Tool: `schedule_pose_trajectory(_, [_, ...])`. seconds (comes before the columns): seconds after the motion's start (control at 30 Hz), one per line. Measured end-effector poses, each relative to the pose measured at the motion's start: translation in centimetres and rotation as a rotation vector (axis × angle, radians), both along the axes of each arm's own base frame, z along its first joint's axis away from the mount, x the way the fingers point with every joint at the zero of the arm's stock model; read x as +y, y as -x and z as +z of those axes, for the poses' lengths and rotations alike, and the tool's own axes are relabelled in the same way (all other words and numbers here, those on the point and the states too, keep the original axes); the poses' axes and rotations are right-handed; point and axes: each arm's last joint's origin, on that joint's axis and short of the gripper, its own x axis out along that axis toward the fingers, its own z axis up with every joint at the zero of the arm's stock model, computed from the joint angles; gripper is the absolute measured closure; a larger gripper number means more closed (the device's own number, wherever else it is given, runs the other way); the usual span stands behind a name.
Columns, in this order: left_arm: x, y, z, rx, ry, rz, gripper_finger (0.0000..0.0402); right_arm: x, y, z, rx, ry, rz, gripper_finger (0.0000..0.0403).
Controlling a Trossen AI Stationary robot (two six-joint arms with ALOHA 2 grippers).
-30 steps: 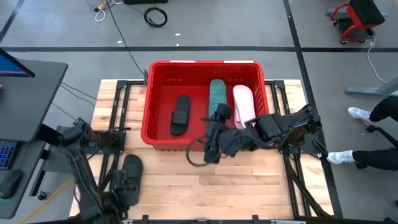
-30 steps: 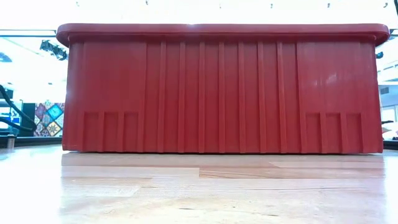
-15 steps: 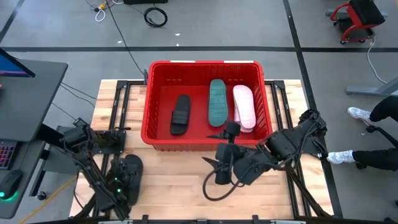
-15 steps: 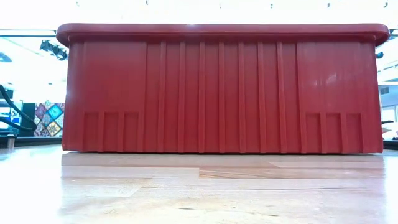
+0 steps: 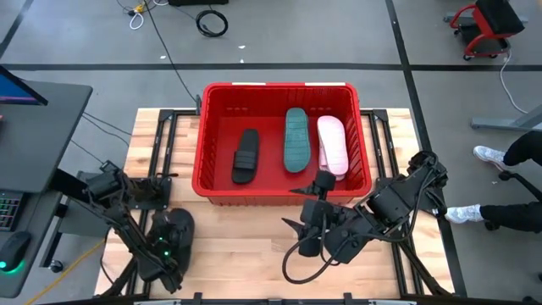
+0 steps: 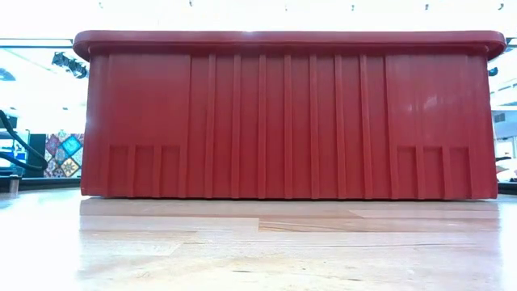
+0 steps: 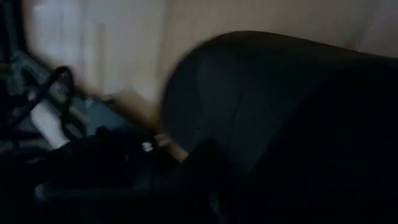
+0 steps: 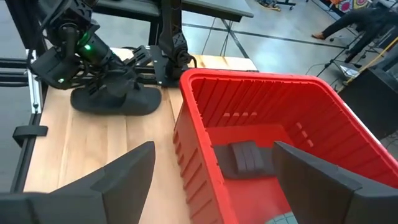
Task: Pick and place slides into bin
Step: Stack the black slipper on top of the other black slipper in the red bin
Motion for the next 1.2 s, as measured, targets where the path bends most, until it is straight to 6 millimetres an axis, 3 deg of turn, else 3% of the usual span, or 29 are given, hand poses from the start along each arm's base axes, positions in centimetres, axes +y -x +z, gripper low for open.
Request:
schedule_pose_trajectory(0.07, [0.0,-0.2,0.6,-0.008,-0.018,0.033,0.0384,-0.1,0.2,0.2,-0.003,-0.003,0.001,0.0076])
schedule_pose_trajectory(0.17, [-0.8,-0.9,2.3,-0.042,0.004,0.035,0.0378,-0.6,0.9,0.9,-0.010,-0.005,0.005,0.0076])
schedule_pose_trajectory(0.4, [-2.9,-2.6,11.0,-0.264,0.263,-0.040,0.0389,-1.6,2.4,2.4,-0.022,0.019,0.034,0.0076])
schedule_pose_trajectory(0.53, [-1.6,-3.0,16.1,-0.617,0.319,0.035,0.0385,-1.6,2.4,2.4,0.000,0.064,0.067,0.0076])
schedule_pose_trajectory(0.63, [0.3,-3.0,18.8,-0.945,0.283,0.095,0.0389,-1.6,2.2,2.3,-0.016,0.033,0.054,0.0076])
schedule_pose_trajectory(0.8, [2.6,-3.8,21.1,-1.254,0.226,0.121,0.0389,-1.1,1.9,2.1,-0.035,-0.002,0.047,0.0076])
schedule_pose_trajectory(1.0, [4.7,-6.5,23.0,-1.381,0.165,0.157,0.0388,0.0,1.7,1.7,-0.058,-0.066,0.053,0.0076])
schedule_pose_trajectory(1.2, [7.7,-10.6,24.6,-1.382,-0.089,0.120,0.0386,0.3,0.6,2.0,-0.190,-0.233,-0.015,0.0057])
